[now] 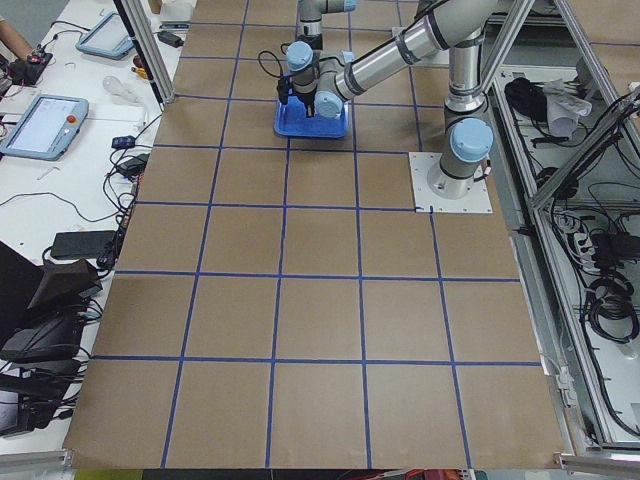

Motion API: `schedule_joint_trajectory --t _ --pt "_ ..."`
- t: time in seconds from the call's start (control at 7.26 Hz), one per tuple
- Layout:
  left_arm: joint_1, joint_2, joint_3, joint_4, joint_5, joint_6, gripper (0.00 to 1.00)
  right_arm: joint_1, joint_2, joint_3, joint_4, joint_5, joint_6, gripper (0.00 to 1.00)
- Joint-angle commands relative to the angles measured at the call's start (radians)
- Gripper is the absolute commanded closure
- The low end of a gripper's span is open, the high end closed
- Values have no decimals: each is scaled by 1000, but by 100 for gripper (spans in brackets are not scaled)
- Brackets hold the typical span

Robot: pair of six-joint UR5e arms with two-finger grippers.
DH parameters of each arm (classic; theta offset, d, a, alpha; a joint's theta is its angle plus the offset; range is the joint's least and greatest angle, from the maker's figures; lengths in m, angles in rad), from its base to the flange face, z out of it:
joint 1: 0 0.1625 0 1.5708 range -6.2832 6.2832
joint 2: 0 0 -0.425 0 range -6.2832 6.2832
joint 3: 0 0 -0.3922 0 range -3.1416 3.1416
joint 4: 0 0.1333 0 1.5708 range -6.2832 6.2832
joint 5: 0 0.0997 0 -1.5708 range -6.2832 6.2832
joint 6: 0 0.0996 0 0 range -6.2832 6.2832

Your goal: Assemble white blocks and place on blue tray

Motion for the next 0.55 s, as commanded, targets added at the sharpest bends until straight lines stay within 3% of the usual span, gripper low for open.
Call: schedule_joint_trajectory --t 0.0,0.41 --pt "-20 -11 -2 33 -2 -44 79 -29 -67 -92 201 -69 250 0" --pt "-21 -21 -7 36 1 -46 82 -69 -85 -304 529 -147 609 0"
